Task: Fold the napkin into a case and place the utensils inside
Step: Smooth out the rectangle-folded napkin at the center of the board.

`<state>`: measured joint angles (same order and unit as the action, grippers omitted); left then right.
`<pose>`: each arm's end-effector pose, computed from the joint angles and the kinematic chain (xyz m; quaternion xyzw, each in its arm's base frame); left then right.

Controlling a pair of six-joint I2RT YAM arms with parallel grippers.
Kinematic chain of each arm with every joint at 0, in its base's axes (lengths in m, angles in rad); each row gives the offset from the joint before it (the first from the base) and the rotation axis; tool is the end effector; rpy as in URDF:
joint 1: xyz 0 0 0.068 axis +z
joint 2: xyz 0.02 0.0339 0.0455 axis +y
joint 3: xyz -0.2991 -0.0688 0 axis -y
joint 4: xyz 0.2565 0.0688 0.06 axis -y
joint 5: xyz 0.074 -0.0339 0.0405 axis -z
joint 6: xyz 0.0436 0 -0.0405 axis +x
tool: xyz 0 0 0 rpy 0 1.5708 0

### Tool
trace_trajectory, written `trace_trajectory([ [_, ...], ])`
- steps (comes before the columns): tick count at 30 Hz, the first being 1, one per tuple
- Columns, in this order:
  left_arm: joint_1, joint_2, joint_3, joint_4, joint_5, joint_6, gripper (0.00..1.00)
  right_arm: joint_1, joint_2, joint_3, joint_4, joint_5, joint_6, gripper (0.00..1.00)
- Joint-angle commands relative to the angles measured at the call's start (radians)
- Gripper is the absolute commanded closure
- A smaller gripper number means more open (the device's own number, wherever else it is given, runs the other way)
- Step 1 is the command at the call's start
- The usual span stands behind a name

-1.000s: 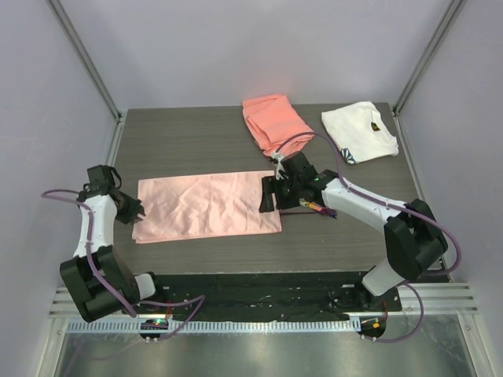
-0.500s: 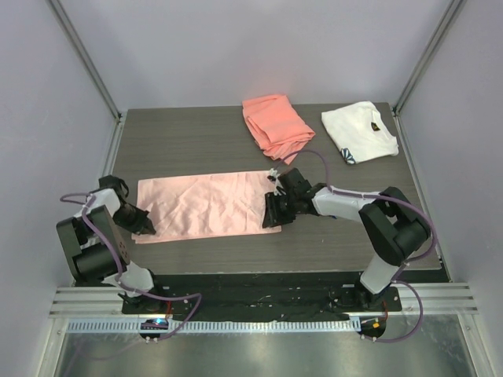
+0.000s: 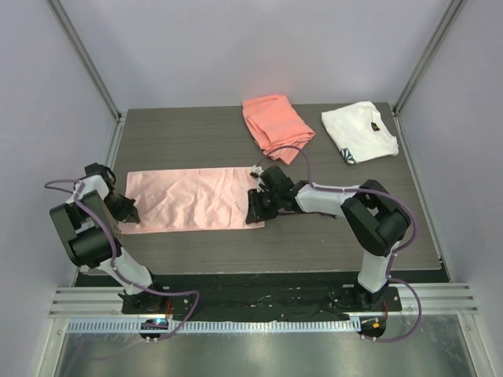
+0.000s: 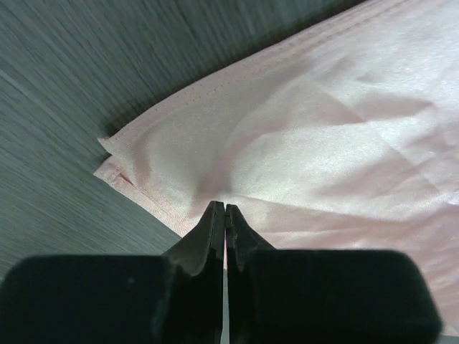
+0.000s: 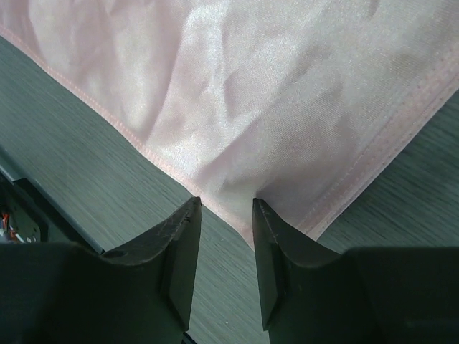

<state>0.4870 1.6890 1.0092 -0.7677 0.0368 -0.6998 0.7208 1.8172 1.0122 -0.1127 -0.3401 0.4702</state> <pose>0.2720 0.1422 0.1793 -0.5571 0.8280 -0.0248 0.0593 0.2788 0.2643 0.1688 -0.1705 0.9194 0.3100 0.1718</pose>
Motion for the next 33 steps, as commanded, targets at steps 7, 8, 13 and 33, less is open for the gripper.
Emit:
trace_trajectory([
  [7,-0.056,-0.337,-0.047,-0.024,-0.139,0.022,0.62,0.002,-0.056,0.060,-0.128,0.059,0.008,0.48],
  [8,-0.054,-0.366,-0.061,-0.024,-0.165,0.014,0.62,0.002,-0.058,0.054,-0.125,0.056,0.019,0.48],
  [13,-0.015,-0.345,-0.073,-0.025,-0.161,-0.038,0.65,0.002,-0.071,0.054,-0.174,0.050,0.044,0.40],
  [33,0.143,-0.284,-0.092,0.018,-0.029,0.028,0.69,0.048,-0.138,0.109,-0.389,0.325,-0.041,0.61],
])
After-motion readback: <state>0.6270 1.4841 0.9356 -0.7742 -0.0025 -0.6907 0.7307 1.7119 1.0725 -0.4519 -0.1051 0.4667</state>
